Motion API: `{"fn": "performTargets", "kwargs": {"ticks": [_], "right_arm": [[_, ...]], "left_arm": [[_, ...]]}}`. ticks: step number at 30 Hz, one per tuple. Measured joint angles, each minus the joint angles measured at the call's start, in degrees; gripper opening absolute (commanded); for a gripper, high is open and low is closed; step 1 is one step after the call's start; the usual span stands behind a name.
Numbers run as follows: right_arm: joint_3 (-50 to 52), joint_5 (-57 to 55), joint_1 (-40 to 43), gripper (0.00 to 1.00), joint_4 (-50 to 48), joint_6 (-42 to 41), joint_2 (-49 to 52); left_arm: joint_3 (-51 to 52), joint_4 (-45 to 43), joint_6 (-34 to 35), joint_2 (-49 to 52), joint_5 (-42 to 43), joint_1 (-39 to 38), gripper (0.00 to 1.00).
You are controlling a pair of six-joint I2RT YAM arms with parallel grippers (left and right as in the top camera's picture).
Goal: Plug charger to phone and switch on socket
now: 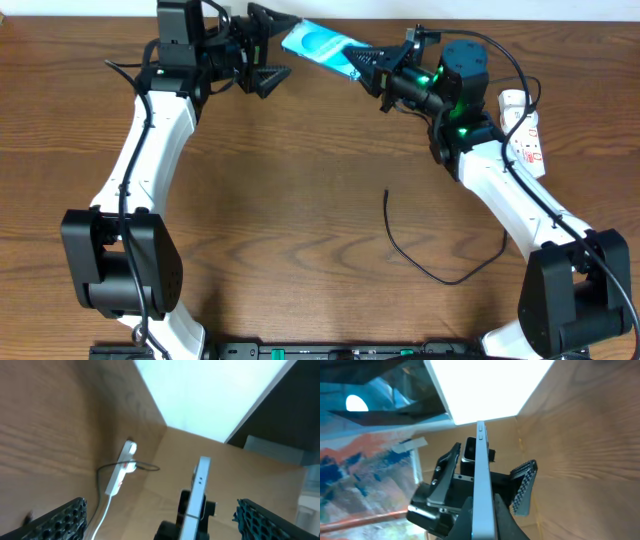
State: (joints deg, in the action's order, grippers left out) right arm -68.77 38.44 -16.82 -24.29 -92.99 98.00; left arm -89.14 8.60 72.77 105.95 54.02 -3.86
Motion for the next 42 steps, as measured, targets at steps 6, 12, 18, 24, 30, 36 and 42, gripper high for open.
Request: {"fn": "performTargets", "kwargs": {"ticks": [6,12,18,24,30,36,42], "right_arm": [[0.0,-4.3,-2.1,0.01,-0.4,-3.5,0.0],[0.0,-8.2,-5.4,0.01,-0.4,-5.2,0.0],[0.0,-10.5,-6.7,0.01,-0.4,-5.7,0.0],[0.0,-12.1,-7.2,0.01,-0.4,-6.7,0.0],[0.0,-12.8,-7.5,0.01,0.2,-7.1,0.0],[0.0,-14.2,-7.5,0.01,0.5,-7.1,0.0],[0.0,-15.5,-7.5,0.01,0.5,-7.1,0.0]], "left_arm": [[0.0,-4.2,2.9,0.0,-1.7,0.0,0.95],[0.0,-4.6,4.4,0.0,-2.9,0.0,0.8],[0.0,-4.8,5.0,0.0,-3.7,0.0,0.67],[0.0,-6.3,5.0,0.0,-4.5,-0.2,0.67],[0.0,-10.1,5.0,0.0,-4.9,-1.9,0.67],[0.0,-11.8,5.1,0.0,-5.5,-4.5,0.66],[0.0,-11.8,5.5,0.0,-5.9,-4.8,0.63]]}}
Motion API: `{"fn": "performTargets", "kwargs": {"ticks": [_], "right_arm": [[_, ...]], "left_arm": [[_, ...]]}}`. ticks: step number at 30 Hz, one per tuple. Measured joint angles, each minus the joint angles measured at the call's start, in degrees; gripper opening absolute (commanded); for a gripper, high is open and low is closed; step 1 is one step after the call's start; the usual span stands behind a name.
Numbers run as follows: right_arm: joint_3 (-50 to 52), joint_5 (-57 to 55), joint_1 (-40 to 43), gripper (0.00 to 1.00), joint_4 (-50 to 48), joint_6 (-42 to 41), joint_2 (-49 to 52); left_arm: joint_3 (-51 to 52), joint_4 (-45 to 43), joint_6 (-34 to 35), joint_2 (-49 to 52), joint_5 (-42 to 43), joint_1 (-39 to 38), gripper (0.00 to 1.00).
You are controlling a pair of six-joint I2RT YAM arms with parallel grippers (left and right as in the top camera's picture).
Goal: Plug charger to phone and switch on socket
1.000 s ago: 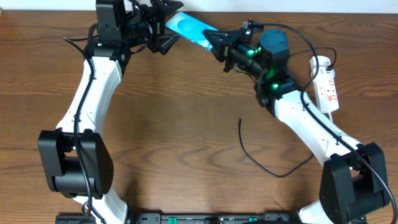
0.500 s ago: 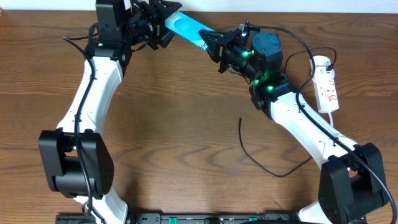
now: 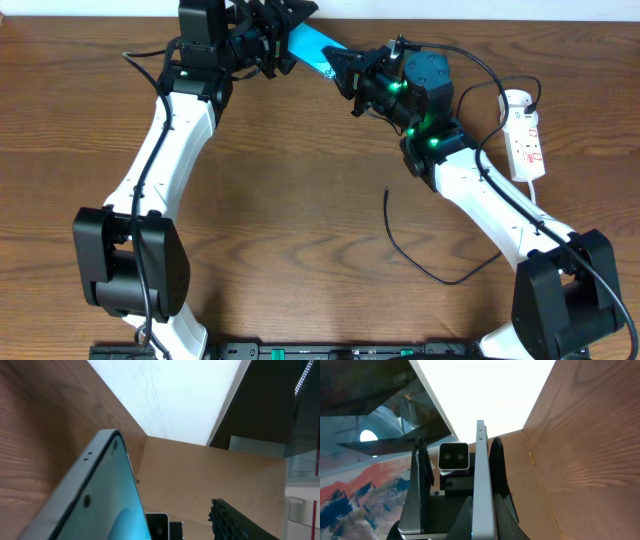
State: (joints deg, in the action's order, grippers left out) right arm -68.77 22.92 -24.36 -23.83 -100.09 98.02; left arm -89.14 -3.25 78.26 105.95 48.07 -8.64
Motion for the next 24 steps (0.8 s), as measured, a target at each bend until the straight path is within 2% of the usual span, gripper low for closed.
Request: {"fn": "performTargets", "kwargs": {"ticks": [10,16,24], "right_arm": [[0.0,-2.6,0.0,0.01,0.0,0.0,0.0],[0.0,-3.8,0.0,0.01,0.0,0.0,0.0],[0.0,-4.4,0.0,0.01,-1.2,0.0,0.0]], "left_arm": [[0.0,0.0,0.5,0.0,0.0,0.0,0.57],[0.0,0.0,1.3,0.0,0.1,0.0,0.47],[0.0,0.0,1.3,0.0,0.3,0.0,0.46]]}}
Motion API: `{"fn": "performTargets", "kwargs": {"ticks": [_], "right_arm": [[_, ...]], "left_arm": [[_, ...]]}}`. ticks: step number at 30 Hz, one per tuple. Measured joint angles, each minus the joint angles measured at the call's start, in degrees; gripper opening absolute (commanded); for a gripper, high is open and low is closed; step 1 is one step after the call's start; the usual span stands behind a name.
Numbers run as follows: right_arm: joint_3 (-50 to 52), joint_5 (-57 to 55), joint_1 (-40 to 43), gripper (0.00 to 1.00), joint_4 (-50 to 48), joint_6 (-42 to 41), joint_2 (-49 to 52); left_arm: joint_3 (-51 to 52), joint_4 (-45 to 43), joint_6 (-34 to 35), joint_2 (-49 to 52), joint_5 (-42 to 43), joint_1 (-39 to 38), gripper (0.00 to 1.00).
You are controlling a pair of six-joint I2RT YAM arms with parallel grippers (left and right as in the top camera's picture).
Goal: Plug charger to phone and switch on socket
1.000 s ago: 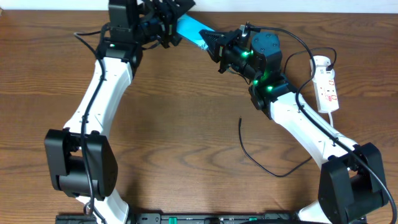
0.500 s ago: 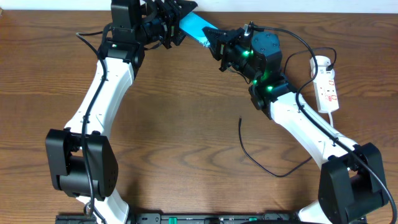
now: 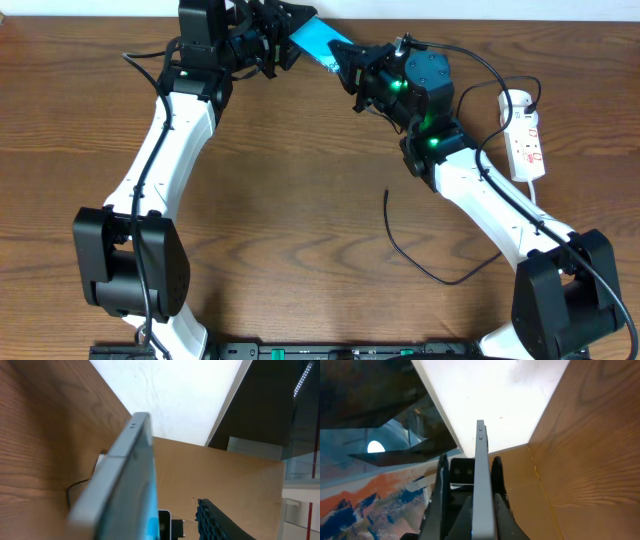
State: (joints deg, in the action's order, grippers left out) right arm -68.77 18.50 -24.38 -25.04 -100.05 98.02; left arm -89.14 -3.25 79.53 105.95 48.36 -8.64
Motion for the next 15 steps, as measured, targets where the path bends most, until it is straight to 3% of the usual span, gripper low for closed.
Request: {"fn": "performTargets", "kwargs": {"ticks": [15], "right_arm": [[0.0,-1.0,-0.4,0.01,-0.3,0.2,0.0]], "left_arm": [[0.0,0.0,0.1,0.0,0.8,-0.2,0.33]]}}
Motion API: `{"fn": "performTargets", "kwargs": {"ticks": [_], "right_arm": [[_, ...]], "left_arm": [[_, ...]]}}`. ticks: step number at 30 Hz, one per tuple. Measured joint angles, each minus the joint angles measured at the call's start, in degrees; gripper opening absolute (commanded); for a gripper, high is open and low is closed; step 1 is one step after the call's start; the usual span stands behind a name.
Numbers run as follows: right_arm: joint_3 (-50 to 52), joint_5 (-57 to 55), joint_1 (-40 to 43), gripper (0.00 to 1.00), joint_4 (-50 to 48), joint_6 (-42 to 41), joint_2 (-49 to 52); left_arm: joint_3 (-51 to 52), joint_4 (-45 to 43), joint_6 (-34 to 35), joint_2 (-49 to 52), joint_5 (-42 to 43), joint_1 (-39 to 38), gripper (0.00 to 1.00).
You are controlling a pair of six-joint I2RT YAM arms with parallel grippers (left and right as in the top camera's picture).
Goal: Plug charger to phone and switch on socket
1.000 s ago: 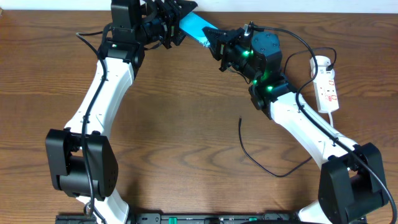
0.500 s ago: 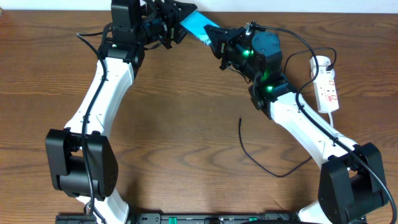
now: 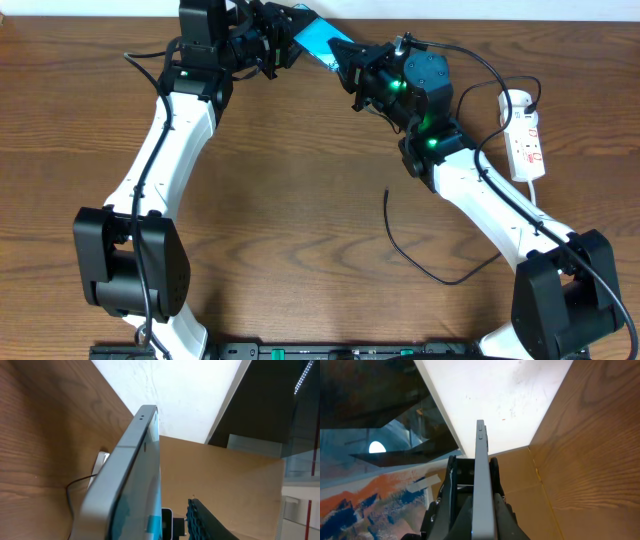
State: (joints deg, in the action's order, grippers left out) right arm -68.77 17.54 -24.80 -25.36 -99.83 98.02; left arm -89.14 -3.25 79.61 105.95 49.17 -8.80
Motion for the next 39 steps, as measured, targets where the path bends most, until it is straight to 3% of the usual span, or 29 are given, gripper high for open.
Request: {"fn": "performTargets", "kwargs": {"ticks": [15,19,39], "right_arm": [[0.0,-0.9,-0.3,0.01,-0.7,0.0,0.0],[0.0,-1.0,-0.3,0.01,-0.9,0.0,0.0],[0.0,-1.1,-0.2,0.01,-0.9,-1.5,0.0]], "left_arm": [[0.0,0.2,0.0,0.0,0.0,0.0,0.19],[0.0,0.4,0.1,0.0,0.0,-0.1,0.08],[0.1,0.2,-0.3,0.0,0.0,-0.1,0.07]]}}
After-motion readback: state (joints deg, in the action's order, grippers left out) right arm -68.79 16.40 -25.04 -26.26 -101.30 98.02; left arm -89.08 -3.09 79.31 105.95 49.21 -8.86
